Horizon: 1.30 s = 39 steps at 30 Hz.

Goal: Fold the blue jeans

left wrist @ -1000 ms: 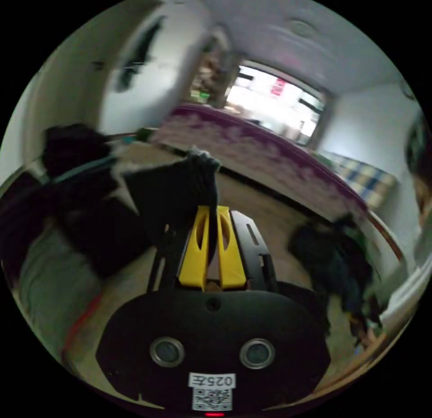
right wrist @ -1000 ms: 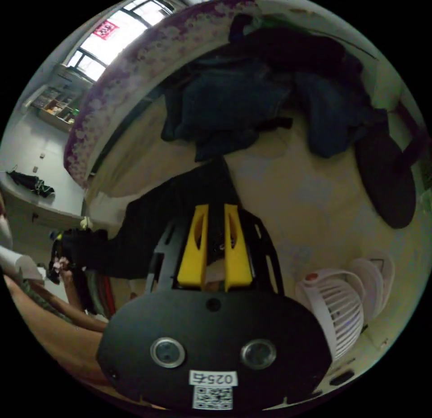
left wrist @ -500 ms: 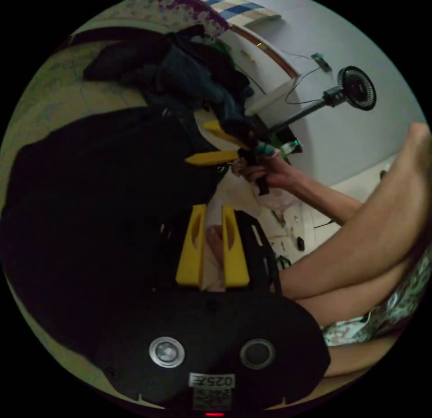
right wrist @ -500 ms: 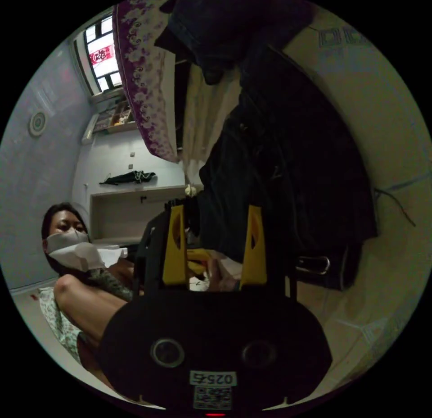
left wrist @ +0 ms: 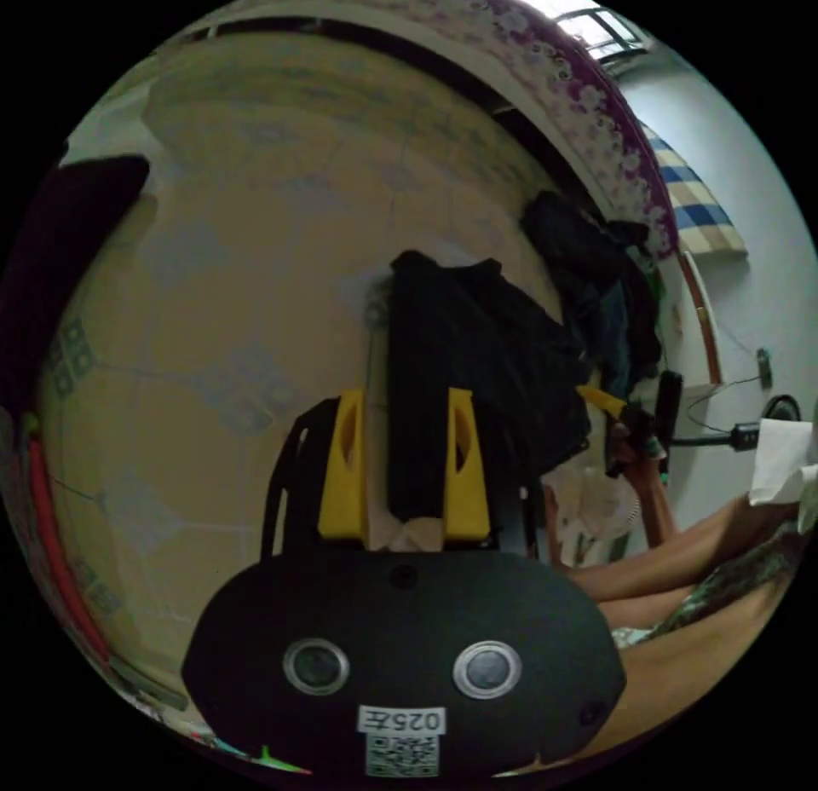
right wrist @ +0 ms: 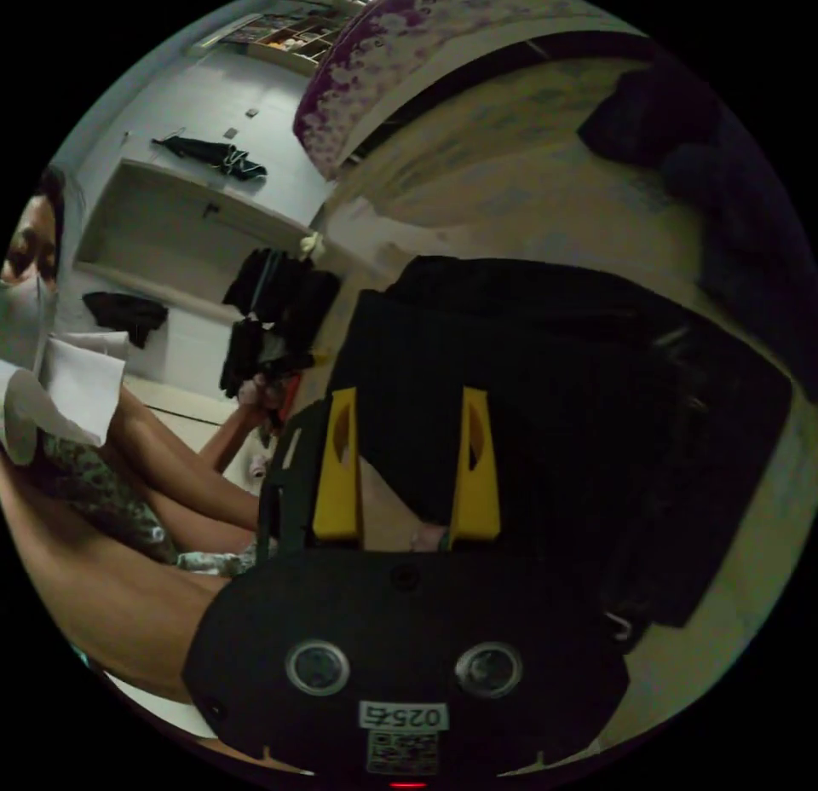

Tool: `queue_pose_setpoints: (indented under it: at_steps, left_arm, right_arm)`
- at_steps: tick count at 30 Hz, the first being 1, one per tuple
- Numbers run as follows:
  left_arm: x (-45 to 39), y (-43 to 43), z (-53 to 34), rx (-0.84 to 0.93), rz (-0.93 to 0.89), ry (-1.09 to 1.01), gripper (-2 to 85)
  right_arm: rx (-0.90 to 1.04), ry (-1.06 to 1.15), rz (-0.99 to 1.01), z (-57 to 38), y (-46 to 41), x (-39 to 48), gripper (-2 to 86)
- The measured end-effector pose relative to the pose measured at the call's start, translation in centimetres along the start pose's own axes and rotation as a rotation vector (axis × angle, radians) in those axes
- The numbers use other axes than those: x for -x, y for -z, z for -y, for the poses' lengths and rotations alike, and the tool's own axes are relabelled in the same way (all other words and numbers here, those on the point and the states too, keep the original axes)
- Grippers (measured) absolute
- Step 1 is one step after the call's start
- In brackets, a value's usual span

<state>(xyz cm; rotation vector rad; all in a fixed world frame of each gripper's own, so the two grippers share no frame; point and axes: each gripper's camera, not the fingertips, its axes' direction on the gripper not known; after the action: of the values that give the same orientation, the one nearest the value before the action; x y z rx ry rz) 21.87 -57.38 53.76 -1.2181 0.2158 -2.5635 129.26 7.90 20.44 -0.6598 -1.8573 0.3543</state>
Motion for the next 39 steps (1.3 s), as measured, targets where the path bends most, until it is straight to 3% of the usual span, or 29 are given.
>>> queue_pose_setpoints:
  at_steps: [6,10,14,17,20,21,25,31,35,39]
  left_arm:
    - [2.8,-2.7,-0.9,0.096,-0.093,-0.072,9.3]
    - [5.7,-2.0,-0.2,0.111,-0.173,-0.092,7.4]
    - [8.5,0.4,-0.5,0.093,-0.211,-0.025,6.4]
    - [8.9,2.7,-1.8,0.091,-0.173,-0.048,8.3]
    - [10.6,3.5,-2.5,0.125,-0.271,-0.035,9.0]
    - [11.3,3.8,-2.5,0.129,-0.31,-0.025,9.5]
    - [11.3,4.7,-2.5,0.175,-0.332,-0.068,9.6]
    - [12.5,6.4,-3.1,0.179,-0.37,-0.038,5.0]
    - [10.4,9.9,-4.0,0.051,-0.559,-0.093,-0.5]
    - [3.2,13.4,-4.5,0.003,-0.559,-0.243,-0.8]
  right_arm:
    - [0.129,0.062,0.224,4.3,-13.4,-0.3,18.3]
    - [0.259,0.204,0.132,7.7,-20.3,1.7,18.4]
    - [0.421,0.361,-0.12,11.6,-27.9,2.6,18.2]
    - [0.55,0.369,-0.221,13.5,-33.6,0.1,16.9]
    - [0.75,0.304,-0.177,13.8,-40.2,-4.0,12.9]
    - [0.757,0.326,-0.242,13.6,-41.8,-5.1,8.4]
    - [0.749,0.402,-0.31,12.8,-43.6,-7.1,6.4]
    - [0.522,0.116,-0.148,10.1,-39.6,-12.9,10.9]
    - [0.421,-0.051,0.07,5.2,-36.4,-15.8,15.7]
    - [0.421,-0.091,-0.002,3.2,-35.4,-17.3,17.5]
